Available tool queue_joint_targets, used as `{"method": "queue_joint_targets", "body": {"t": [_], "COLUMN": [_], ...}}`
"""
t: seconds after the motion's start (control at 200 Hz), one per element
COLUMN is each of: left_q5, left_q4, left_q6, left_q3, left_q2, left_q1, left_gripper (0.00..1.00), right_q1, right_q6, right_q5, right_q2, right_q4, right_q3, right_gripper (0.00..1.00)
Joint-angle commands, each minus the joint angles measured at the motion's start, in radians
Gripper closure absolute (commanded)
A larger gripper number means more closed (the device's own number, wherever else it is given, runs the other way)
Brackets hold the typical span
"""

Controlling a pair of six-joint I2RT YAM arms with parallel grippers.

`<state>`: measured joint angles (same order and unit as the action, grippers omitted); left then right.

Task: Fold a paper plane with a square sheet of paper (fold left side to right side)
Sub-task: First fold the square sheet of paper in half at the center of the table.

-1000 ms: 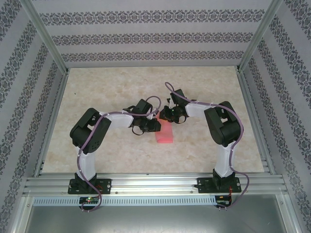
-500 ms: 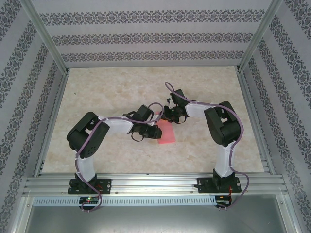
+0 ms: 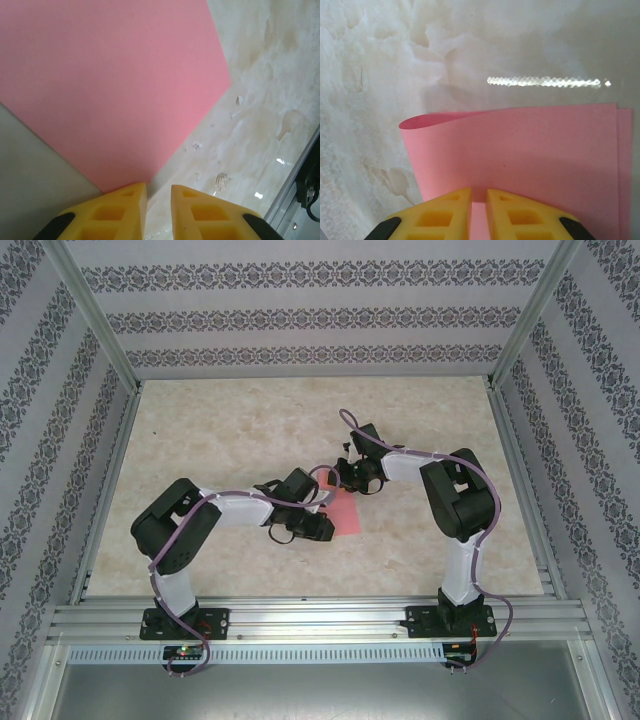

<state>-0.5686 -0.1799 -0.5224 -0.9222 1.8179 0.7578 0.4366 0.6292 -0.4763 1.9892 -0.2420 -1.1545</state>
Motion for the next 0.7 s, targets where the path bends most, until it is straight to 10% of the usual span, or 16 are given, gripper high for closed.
{"method": "queue_joint_targets", "body": {"t": [0.0,0.694], "left_q5": [-0.028,-0.023], "left_q4": [-0.072,0.065], "left_q6": [0.021,-0.083], "left_q3": [0.02,-0.138], "left_q2": [-0.045,0.111], "left_q1": [0.016,-0.069], "left_gripper": [0.76,0.76], "right_q1": [0.0,0.002], "right_q6": [-0.019,-0.03], "right_q5": [0.067,0.051], "right_q2": [0.062,0.037], "right_q4": [-0.03,-0.033], "right_q3": [0.005,0.01], "right_gripper": [0.82,0.81]}}
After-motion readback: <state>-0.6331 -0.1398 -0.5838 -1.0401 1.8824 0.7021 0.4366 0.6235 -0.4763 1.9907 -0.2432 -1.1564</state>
